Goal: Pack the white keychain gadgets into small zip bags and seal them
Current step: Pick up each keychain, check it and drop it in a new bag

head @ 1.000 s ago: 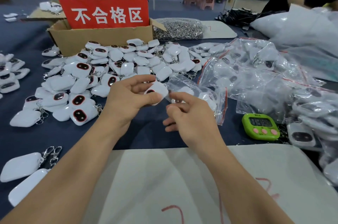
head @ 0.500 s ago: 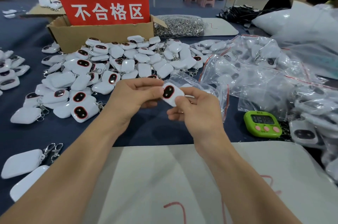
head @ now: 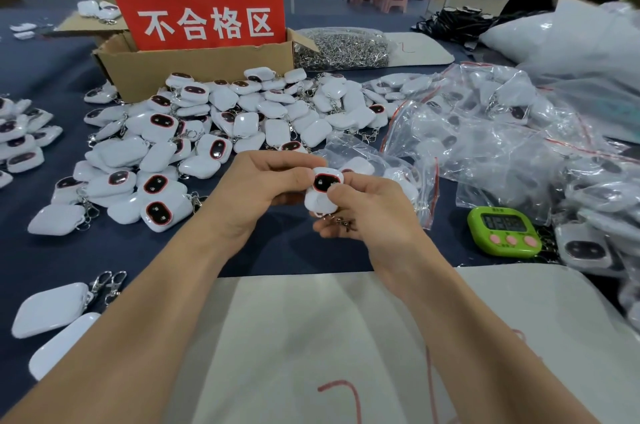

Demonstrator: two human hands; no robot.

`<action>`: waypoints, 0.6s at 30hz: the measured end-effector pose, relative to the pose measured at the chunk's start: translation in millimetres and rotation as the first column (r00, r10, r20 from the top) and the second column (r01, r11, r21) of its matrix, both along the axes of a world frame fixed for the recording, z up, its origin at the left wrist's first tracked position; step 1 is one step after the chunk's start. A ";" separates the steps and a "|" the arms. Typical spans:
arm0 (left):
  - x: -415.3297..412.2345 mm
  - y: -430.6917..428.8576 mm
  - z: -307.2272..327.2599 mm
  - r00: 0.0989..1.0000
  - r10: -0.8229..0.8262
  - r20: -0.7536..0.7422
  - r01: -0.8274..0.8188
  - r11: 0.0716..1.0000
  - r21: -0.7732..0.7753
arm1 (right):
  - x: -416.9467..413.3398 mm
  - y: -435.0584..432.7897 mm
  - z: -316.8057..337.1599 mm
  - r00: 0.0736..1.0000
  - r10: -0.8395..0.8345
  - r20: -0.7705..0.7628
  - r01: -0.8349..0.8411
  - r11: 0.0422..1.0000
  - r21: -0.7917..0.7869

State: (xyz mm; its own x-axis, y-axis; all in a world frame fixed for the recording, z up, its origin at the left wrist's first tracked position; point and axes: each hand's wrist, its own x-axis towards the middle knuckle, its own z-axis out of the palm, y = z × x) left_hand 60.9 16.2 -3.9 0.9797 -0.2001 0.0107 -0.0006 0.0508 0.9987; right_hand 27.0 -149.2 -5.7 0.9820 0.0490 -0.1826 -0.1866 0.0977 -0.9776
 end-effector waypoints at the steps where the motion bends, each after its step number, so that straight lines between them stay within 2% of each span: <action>1: -0.3 0.1 -0.2 1.000 -0.012 -0.002 0.012 1.000 0.002 | -0.1 0.2 -0.4 1.000 -0.004 0.007 0.004 1.000 -0.001; 11: -1.7 1.0 -3.1 0.999 -0.041 0.020 0.040 0.998 0.045 | 1.0 -1.6 -6.4 0.999 -0.046 -0.011 0.045 0.996 -0.077; 18: 0.9 -8.9 -8.4 0.998 0.051 0.042 -0.056 0.989 0.134 | 4.0 -0.7 -9.7 1.000 -0.026 0.014 0.028 0.987 -0.158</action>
State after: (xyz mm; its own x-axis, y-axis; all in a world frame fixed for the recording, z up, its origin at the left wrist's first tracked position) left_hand 61.7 7.3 -12.4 0.9884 -0.1496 0.0248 -0.0380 -0.0860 0.9956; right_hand 31.0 -149.9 -15.4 0.9847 -0.0058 -0.1741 -0.1741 -0.0534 -0.9833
